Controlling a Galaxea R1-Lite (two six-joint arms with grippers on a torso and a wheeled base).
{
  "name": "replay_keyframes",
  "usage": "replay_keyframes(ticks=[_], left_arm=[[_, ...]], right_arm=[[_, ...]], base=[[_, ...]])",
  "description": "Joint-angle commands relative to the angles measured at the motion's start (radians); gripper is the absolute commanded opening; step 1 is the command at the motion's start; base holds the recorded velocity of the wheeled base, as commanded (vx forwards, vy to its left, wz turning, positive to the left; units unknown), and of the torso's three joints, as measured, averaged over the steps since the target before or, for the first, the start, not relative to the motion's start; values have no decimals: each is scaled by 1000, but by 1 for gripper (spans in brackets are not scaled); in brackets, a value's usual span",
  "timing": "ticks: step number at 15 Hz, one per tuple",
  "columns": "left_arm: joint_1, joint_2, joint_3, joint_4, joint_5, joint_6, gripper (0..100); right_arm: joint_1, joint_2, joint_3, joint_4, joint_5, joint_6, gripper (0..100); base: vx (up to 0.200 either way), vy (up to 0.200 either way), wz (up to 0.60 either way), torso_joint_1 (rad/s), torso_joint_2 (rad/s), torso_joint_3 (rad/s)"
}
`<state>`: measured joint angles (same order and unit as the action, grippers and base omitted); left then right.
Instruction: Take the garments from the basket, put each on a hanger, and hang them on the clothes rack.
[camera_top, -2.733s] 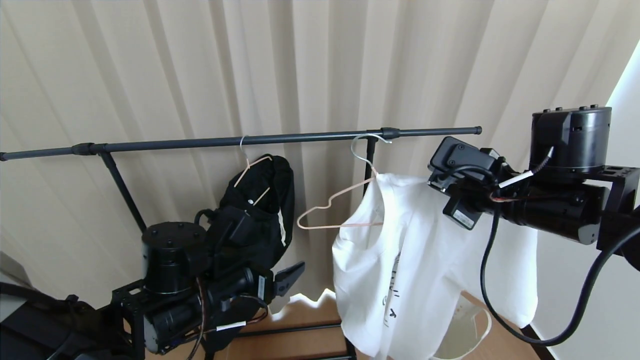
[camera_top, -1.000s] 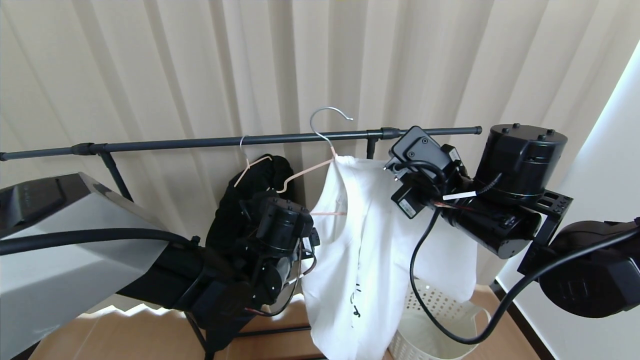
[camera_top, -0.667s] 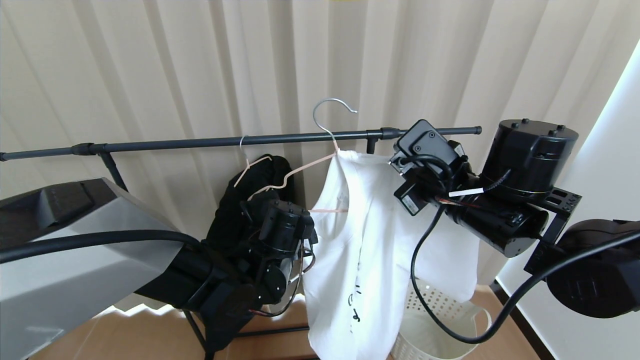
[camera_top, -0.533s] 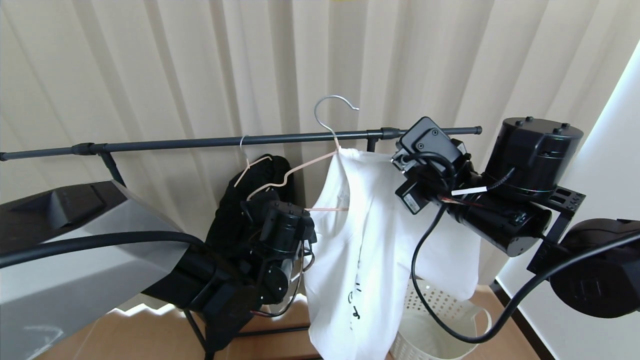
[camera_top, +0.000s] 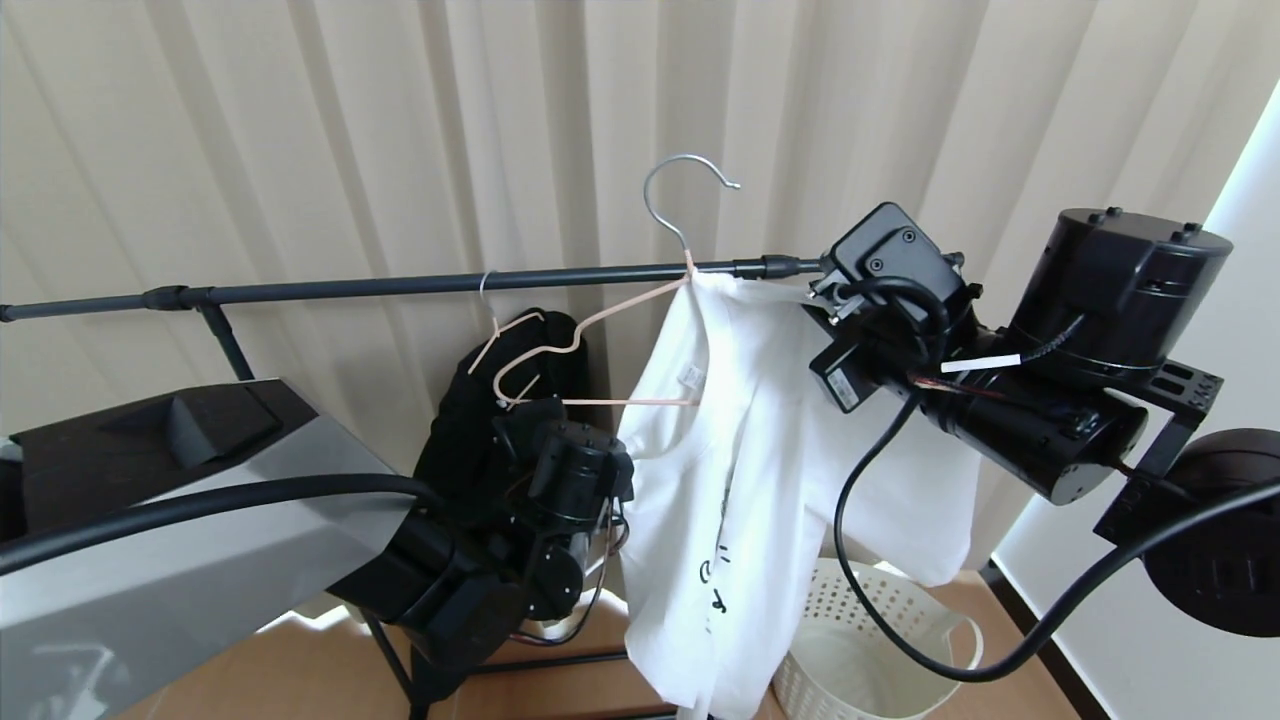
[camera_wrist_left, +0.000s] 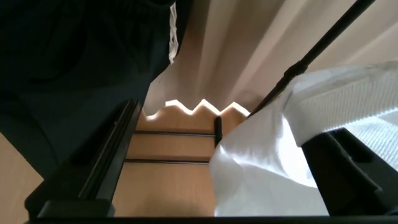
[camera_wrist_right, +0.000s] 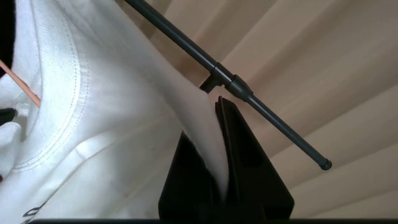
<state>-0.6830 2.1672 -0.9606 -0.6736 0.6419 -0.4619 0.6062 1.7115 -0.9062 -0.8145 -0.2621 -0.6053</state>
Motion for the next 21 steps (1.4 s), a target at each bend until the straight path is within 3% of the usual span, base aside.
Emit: replay_keyframes(ticks=[1, 5, 6, 10, 13, 15, 16, 17, 19, 21], left_arm=[[0, 17, 0, 0, -1, 2, 100], [8, 9, 3, -12, -2, -1, 100], [19, -6, 10, -23, -2, 2, 0], [34, -78, 26, -27, -4, 29, 0], [49, -122, 42, -27, -4, 46, 0], [51, -144, 48, -27, -4, 63, 0], [51, -144, 48, -27, -4, 63, 0], [51, -155, 59, -27, -4, 78, 0], [57, -156, 59, -27, -4, 80, 0], [66, -156, 59, -27, -4, 81, 0]], right_arm=[[-11, -20, 0, 0, 0, -1, 0], [-34, -32, 21, -2, 1, 6, 0], [-36, -30, 30, -2, 1, 7, 0], [-71, -20, 50, -2, 11, 58, 0], [-95, -32, 139, -8, 23, 190, 0], [-118, -32, 242, -97, 81, 265, 0], [-118, -32, 242, -97, 81, 265, 0], [-157, 16, 328, -233, 121, 305, 0], [-177, 69, 343, -327, 142, 303, 0], [-187, 76, 360, -333, 146, 303, 0]], base=[[0, 0, 0, 0, 0, 0], [0, 0, 0, 0, 0, 0], [0, 0, 0, 0, 0, 0], [0, 0, 0, 0, 0, 0], [0, 0, 0, 0, 0, 0], [0, 0, 0, 0, 0, 0], [0, 0, 0, 0, 0, 0], [0, 0, 0, 0, 0, 0], [0, 0, 0, 0, 0, 0], [0, 0, 0, 0, 0, 0]])
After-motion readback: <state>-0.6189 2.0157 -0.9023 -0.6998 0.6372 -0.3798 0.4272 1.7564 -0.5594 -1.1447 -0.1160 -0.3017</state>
